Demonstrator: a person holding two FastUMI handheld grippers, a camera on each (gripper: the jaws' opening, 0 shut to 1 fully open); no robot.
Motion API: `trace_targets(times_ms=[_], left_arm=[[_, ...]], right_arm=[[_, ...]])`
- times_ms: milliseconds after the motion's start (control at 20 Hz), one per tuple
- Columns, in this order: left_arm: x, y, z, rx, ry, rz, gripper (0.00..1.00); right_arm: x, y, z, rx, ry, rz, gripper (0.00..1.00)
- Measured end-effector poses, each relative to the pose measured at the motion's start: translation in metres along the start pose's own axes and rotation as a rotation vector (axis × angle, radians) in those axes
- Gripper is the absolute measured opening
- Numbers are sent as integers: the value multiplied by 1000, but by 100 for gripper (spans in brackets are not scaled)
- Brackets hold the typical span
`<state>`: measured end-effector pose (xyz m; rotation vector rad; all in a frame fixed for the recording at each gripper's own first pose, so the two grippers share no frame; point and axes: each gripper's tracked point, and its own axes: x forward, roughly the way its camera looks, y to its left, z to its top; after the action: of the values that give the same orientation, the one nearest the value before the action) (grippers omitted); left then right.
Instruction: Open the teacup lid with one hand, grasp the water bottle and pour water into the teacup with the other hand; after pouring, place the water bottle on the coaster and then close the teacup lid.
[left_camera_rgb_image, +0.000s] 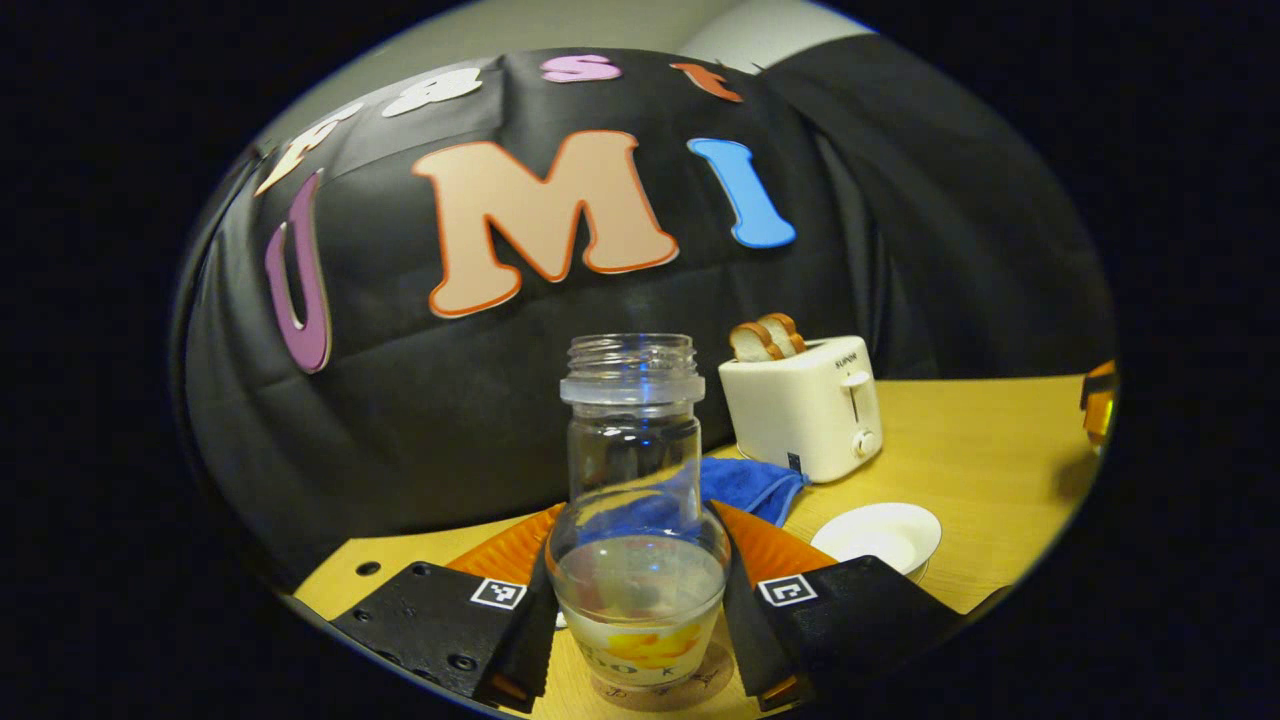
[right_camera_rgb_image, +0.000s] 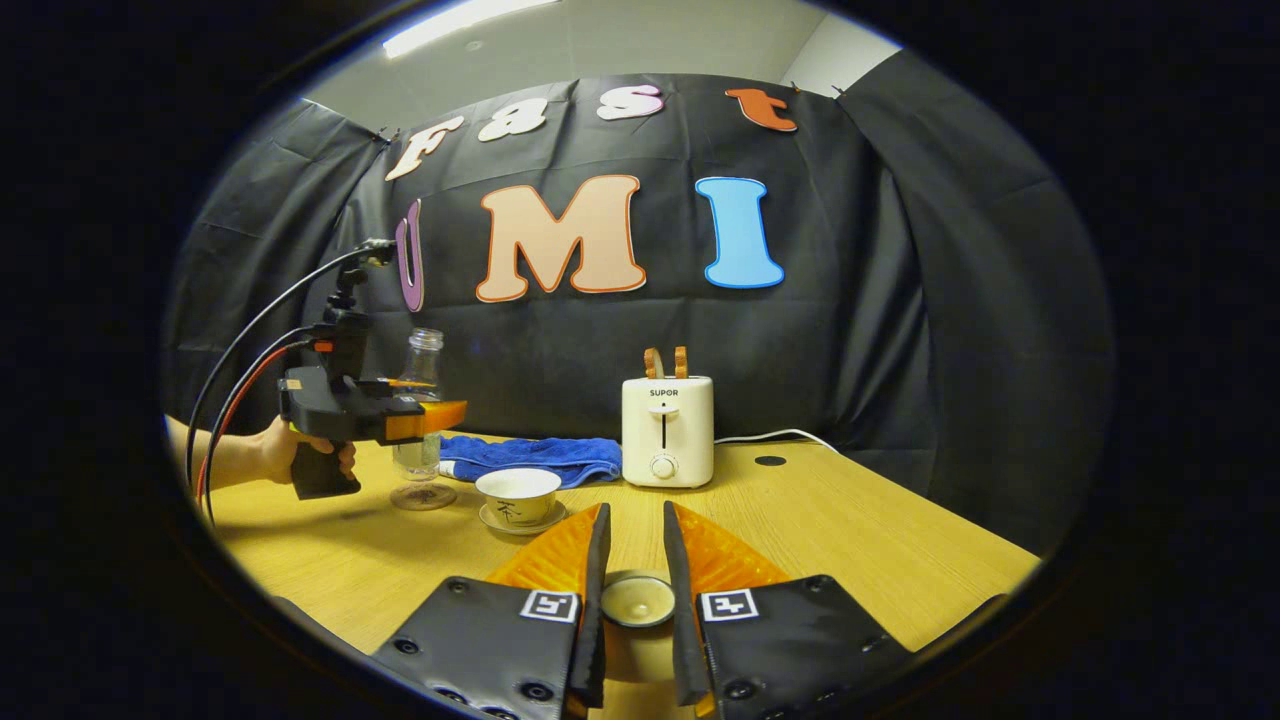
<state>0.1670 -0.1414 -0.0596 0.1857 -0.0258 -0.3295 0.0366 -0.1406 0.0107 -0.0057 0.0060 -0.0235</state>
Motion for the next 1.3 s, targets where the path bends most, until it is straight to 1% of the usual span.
trace_targets(times_ms=[100,150,350,600,750,800,1050,1100,1150,1200,1250,1300], left_arm=[[3,-3,-3,-76,-5,1,68],[3,-5,-6,-91,-1,5,69],[1,-4,-16,-116,23,14,69],[1,-6,-11,-180,-22,34,69],[2,-8,-12,-198,-27,37,69],[3,-9,-9,-195,-41,37,69],[4,-8,-13,-181,-29,36,71],[2,-9,-14,-176,-7,31,71],[-4,-9,-12,-186,-22,25,73],[2,-10,-13,-182,-15,25,74],[3,-9,-14,-183,-16,32,78],[2,-8,-15,-184,-18,35,85]], right_arm=[[-1,0,-1,-1,0,-4,30],[-1,-1,-1,-1,0,-4,30],[-1,-1,0,-1,-1,-6,30],[-1,-1,0,-1,-1,-6,29],[-1,-1,-1,-1,-1,-6,30],[-1,-1,0,-1,-1,-6,30],[-1,-1,0,-1,-2,-6,30],[-1,-1,0,-2,-1,-6,30],[-1,-1,0,-1,-2,-6,30],[0,-1,0,-2,-1,-5,30],[-1,0,0,-1,-1,-4,30],[-1,0,0,-1,-2,-3,30]])
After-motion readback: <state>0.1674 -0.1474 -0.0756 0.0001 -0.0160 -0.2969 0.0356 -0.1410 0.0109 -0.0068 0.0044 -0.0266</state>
